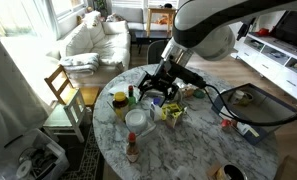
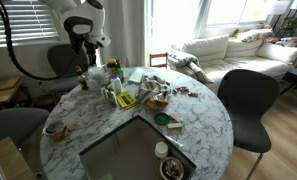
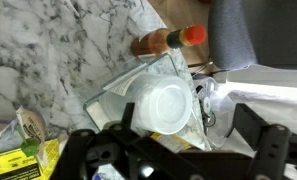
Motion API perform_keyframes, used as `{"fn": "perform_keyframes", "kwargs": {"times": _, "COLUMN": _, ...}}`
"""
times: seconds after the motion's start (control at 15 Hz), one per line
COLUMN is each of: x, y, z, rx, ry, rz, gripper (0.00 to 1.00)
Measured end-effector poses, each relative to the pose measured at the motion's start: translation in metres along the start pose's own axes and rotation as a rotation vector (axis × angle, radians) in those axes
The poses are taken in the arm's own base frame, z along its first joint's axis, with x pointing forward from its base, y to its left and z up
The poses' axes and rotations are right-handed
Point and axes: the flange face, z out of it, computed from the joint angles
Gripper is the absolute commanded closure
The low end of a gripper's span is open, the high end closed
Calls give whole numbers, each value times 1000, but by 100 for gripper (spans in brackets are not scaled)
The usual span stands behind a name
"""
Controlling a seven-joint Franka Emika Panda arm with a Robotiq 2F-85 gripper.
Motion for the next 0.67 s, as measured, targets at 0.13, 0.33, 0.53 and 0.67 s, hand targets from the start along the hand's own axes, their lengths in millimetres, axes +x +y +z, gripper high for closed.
{"fn": "perform_keyframes", "kwargs": {"times": 0.13, "x": 1, "y": 0, "z": 0, "rx": 1, "ry": 0, "rz": 2, "gripper": 0}}
{"fn": "perform_keyframes", "kwargs": {"times": 0.33, "x": 2, "y": -1, "z": -1, "rx": 1, "ry": 0, "rz": 2, "gripper": 0}}
{"fn": "perform_keyframes", "kwargs": {"times": 0.53, "x": 1, "y": -1, "z": -1, "rx": 1, "ry": 0, "rz": 3, "gripper": 0}}
{"fn": "perform_keyframes", "kwargs": {"times": 0.67, "x": 1, "y": -1, "z": -1, "rx": 2, "ry": 0, "rz": 3, "gripper": 0}}
